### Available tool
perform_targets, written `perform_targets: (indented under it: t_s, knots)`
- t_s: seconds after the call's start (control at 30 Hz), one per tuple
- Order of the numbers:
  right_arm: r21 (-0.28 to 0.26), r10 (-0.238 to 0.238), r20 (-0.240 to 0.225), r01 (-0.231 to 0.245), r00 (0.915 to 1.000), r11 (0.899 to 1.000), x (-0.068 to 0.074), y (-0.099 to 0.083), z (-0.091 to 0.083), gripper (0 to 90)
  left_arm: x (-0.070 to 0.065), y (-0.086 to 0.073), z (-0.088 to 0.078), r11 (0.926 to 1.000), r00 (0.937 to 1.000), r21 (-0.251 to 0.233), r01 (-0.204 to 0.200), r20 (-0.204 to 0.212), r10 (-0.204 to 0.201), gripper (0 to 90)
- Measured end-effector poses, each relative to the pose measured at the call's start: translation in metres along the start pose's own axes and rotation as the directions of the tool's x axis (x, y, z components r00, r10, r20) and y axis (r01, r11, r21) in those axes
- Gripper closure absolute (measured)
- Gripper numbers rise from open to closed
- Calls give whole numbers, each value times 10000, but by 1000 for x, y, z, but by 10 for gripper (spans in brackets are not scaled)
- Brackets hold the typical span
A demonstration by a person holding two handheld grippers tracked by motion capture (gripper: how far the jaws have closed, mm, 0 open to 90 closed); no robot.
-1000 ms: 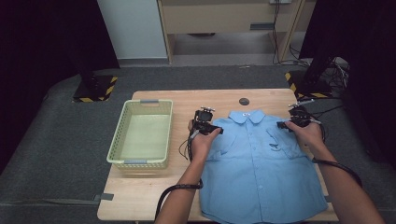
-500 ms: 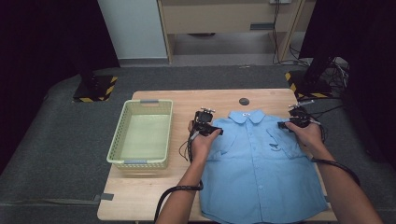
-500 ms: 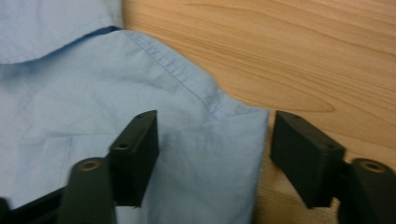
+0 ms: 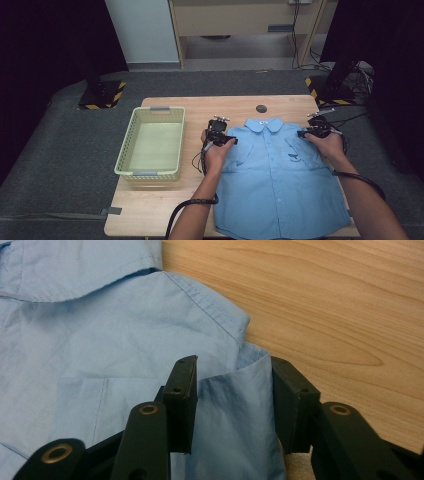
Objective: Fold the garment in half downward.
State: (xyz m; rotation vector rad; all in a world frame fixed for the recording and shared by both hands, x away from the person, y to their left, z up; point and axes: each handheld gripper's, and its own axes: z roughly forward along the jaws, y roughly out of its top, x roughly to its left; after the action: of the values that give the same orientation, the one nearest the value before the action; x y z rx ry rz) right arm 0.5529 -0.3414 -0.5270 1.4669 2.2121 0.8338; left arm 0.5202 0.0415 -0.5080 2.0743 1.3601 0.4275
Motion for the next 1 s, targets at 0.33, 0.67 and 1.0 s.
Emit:
perform_targets:
  t_s: [0.33,0.67,1.0]
  knots:
    - [25,20,8,-20,10000,10000,2,0,-1,615,-2,3,13,9998,9998,85,-195,-65,195,186]
    - [-14,-8,-157,8,9999,10000,4,-1,-1,706,-11,1,26,9984,9984,170,-533,-181,536,233]
    - [80,-109,-464,113,9989,9999,9,-2,-3,831,-21,1,23,9959,9960,121,-893,-74,894,502]
